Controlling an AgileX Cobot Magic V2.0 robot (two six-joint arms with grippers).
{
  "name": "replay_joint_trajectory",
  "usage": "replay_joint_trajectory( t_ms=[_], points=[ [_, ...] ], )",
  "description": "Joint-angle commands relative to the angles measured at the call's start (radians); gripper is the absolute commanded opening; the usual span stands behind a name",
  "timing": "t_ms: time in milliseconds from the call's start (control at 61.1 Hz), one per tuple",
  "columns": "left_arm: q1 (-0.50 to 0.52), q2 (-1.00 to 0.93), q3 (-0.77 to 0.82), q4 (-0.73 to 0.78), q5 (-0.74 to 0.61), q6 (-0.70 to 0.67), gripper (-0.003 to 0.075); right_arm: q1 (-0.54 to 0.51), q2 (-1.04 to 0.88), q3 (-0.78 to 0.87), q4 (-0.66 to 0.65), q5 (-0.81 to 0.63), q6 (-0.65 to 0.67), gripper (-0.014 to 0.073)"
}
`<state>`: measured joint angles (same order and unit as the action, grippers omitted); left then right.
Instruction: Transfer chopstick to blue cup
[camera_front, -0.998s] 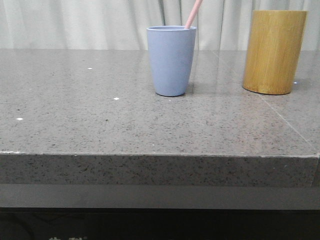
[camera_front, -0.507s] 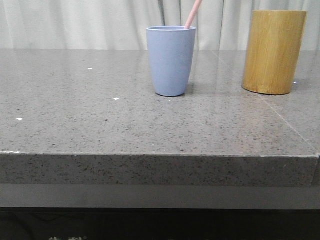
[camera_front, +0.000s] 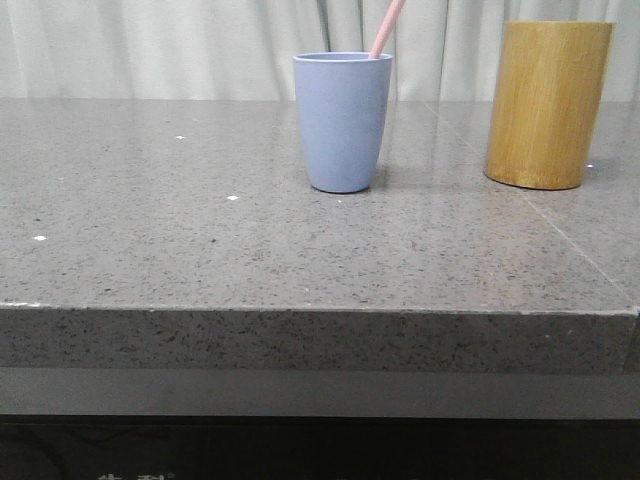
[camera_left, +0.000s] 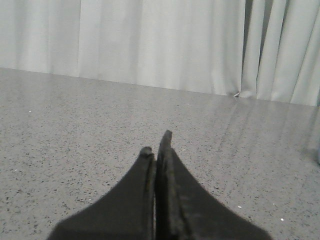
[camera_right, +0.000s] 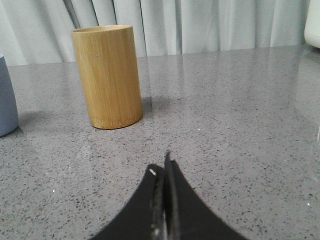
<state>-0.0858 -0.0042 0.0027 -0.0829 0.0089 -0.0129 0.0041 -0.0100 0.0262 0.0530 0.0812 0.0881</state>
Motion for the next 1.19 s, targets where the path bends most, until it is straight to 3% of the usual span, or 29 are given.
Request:
replay_joint_trajectory(
  t_ms=[0, 1178],
  points=[
    [0.001, -0.022, 0.013, 0.001, -0.076, 0.002, -0.0019, -0.008, -0.021, -0.003, 0.005, -0.091, -0.002, -0.0067],
    [0.001, -0.022, 0.013, 0.001, -0.076, 0.002, -0.0019, -0.008, -0.022, -0.003, 0.001, -0.191, -0.067, -0.0067]
  ],
)
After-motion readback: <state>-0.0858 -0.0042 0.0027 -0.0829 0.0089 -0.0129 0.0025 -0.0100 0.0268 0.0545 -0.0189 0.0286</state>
